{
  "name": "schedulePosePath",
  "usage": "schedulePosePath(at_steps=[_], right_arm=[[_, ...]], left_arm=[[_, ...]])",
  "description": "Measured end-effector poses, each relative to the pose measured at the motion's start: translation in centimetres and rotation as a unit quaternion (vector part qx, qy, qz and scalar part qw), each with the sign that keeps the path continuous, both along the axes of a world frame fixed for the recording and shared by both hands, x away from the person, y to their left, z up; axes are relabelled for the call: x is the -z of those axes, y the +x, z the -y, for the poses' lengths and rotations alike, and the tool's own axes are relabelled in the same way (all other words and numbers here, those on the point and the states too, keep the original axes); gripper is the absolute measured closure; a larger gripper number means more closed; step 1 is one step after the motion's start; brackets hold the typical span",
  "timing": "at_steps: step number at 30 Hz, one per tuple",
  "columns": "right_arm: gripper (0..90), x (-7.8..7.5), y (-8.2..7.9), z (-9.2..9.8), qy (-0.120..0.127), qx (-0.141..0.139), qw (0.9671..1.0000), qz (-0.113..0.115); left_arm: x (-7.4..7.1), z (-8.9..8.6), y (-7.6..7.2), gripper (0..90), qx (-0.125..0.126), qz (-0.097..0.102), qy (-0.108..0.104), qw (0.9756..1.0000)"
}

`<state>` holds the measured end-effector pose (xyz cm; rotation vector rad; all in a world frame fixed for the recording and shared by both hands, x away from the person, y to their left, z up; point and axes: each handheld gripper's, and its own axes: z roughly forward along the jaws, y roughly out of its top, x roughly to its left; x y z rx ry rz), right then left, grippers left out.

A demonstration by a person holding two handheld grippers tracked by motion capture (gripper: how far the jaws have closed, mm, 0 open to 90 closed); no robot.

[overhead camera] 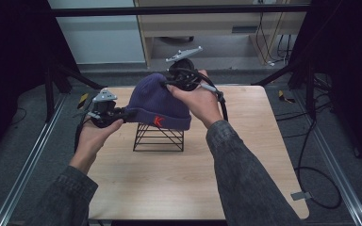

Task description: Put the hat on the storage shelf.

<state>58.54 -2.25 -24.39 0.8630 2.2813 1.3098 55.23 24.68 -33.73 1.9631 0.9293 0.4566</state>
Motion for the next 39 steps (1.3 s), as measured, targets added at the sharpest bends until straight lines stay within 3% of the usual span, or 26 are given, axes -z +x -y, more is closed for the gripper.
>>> schedulePosePath(at_steps=[12, 19, 39], right_arm=[[73.4, 0.8, -1.1, -0.7, -0.027, -0.022, 0.9994, 0.000], [73.4, 1.9, -1.3, -0.7, -0.029, -0.024, 0.9992, -0.009], [73.5, 3.0, -1.8, -1.4, -0.047, -0.037, 0.9981, -0.019]], left_arm=[[2.0, -0.4, -0.2, 69.7, -0.001, -0.009, -0.003, 1.0000], [3.1, -0.5, -0.1, 69.7, -0.004, -0.016, -0.001, 0.9999], [5.1, -0.6, -0.1, 69.7, -0.006, -0.027, -0.003, 0.9996]])
